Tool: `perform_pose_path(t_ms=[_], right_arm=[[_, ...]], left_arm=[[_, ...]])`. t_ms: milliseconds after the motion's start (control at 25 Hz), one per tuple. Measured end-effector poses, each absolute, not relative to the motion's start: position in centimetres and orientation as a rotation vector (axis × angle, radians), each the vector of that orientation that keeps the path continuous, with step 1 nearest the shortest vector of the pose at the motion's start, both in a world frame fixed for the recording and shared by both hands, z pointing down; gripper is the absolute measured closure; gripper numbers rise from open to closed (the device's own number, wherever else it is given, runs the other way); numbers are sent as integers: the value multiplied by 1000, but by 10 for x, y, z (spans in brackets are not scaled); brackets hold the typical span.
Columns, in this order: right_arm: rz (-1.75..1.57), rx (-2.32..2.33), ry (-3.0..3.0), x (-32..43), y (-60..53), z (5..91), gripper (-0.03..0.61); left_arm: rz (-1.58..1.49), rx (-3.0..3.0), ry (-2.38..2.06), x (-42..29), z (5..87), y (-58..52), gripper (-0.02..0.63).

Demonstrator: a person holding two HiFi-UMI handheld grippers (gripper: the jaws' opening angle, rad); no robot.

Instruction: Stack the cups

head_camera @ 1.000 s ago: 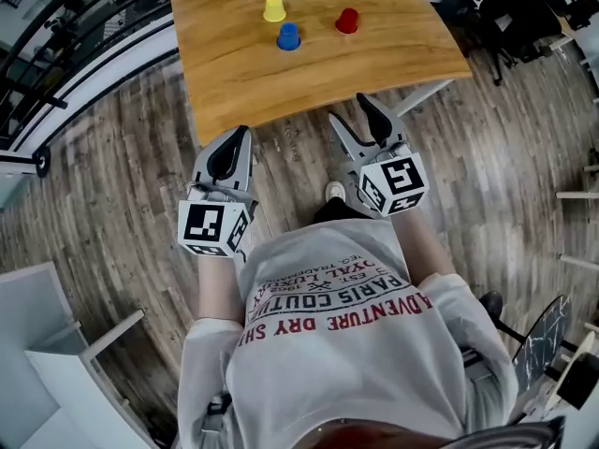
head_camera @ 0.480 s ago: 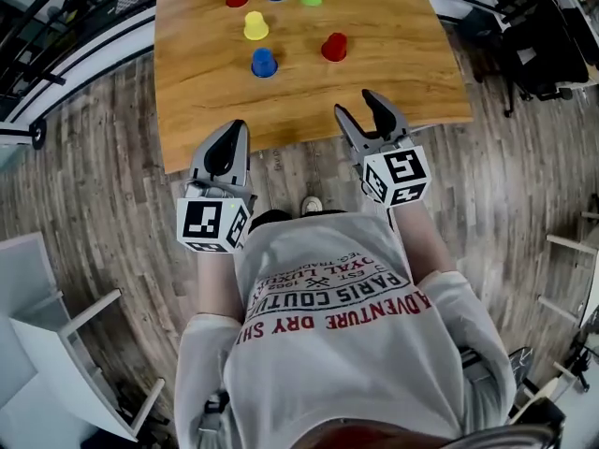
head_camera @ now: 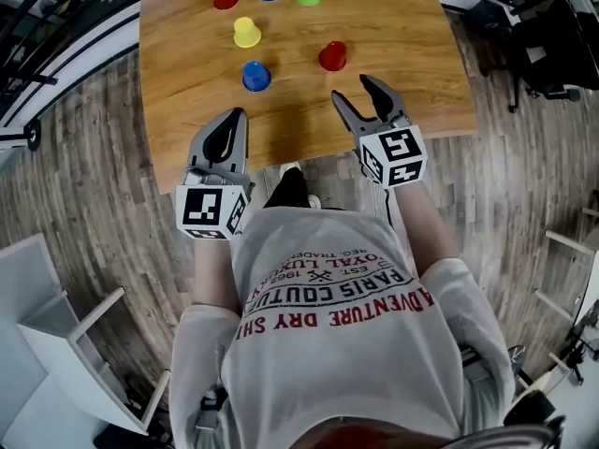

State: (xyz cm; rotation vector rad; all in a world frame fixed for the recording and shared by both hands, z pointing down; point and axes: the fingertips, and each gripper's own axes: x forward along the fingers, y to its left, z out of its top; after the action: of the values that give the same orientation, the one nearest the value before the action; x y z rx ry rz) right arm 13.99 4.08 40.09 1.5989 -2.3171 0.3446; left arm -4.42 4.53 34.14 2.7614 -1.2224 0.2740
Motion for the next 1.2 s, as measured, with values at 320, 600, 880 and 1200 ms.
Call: perform_pose_path(t_ms=[320,600,880,1200], right_arm=[[435,1584,-2200,153,-16,446,331],[539,1574,-2080,167,-50,500,331],[601,1581,-2010,174,-67,531,331],[604,1594,-1957,178,-73,546,339]], left_arm=[[350,2793,-1134,-28,374,-19,597],[398,2748,-1099,-31,404,-55,597],[408,2720,-1106,-42,415,-76,597],[430,2728,-1090,-49,424,-81,597]])
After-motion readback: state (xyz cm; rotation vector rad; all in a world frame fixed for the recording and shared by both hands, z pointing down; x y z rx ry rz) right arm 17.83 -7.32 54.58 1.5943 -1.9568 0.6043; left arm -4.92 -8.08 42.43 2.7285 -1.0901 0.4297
